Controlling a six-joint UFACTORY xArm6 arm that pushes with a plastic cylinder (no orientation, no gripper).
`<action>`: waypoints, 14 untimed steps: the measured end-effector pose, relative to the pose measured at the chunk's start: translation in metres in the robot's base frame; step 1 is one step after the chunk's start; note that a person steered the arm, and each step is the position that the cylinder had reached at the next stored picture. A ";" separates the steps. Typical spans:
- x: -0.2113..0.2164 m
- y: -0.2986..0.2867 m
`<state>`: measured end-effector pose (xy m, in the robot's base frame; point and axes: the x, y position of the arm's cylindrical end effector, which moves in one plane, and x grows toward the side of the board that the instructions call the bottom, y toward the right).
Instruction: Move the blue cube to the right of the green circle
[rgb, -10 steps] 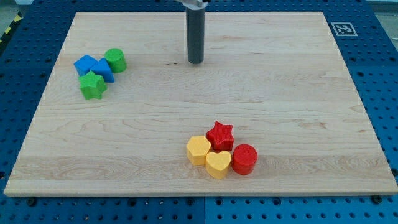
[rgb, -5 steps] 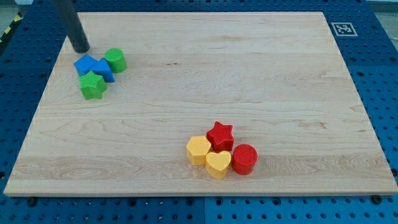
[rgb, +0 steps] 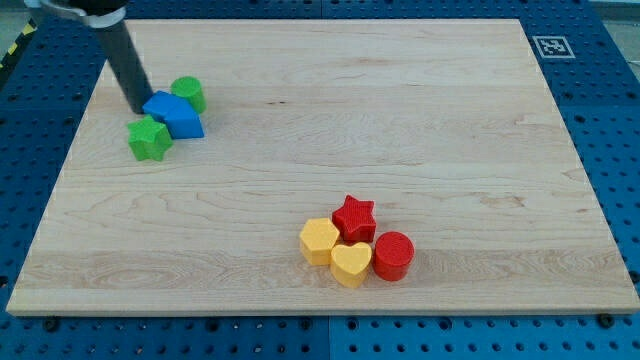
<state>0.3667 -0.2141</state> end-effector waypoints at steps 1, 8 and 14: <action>-0.006 0.026; 0.017 0.035; 0.047 0.168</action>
<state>0.4138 -0.0462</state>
